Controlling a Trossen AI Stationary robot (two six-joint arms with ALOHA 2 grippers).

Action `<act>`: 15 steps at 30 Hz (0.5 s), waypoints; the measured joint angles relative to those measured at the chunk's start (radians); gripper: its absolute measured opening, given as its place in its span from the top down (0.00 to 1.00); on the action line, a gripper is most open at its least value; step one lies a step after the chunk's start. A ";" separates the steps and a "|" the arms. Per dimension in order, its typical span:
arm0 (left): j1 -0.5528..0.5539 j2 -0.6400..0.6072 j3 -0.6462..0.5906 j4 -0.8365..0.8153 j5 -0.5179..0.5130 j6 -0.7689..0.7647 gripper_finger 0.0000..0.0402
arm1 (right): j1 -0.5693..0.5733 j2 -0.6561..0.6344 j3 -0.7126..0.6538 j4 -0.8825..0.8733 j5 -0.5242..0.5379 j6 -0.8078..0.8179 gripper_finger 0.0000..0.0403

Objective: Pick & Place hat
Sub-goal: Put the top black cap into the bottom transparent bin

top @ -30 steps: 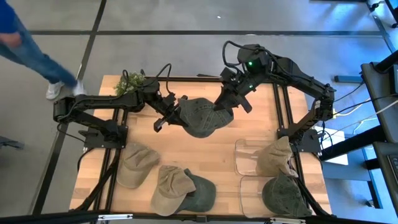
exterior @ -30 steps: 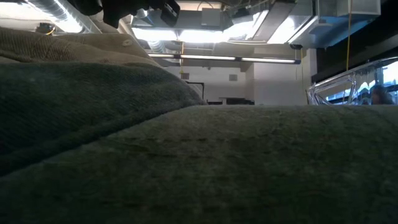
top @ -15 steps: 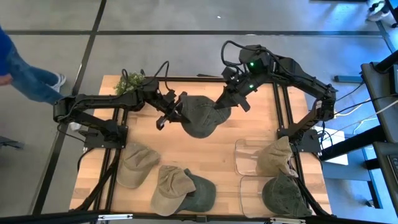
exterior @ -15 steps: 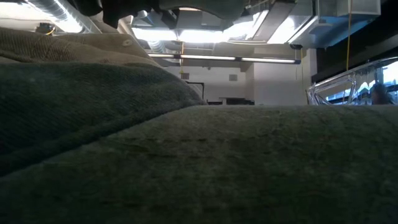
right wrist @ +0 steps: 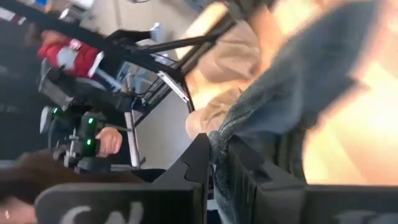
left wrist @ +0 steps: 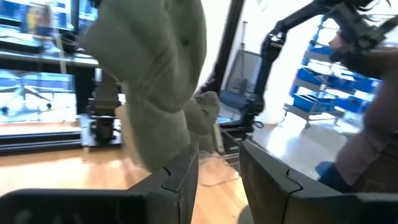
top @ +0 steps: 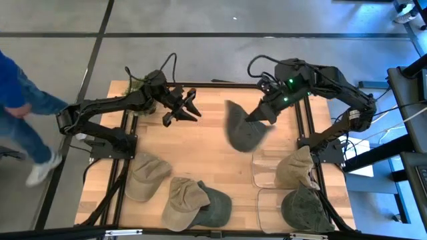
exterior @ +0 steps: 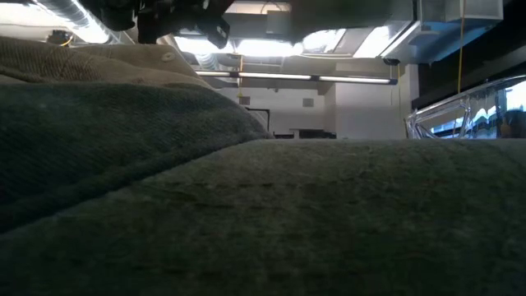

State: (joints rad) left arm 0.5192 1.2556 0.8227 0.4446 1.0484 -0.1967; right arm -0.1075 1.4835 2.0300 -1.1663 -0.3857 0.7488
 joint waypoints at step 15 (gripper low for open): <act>0.001 0.000 0.000 0.000 -0.190 0.026 0.72 | 0.370 -0.029 0.000 -0.159 0.280 0.517 0.91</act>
State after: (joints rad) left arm 0.5198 1.2560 0.8227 0.4442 0.8579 -0.1703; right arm 0.2624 1.4548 2.0300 -1.3254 -0.1060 1.2656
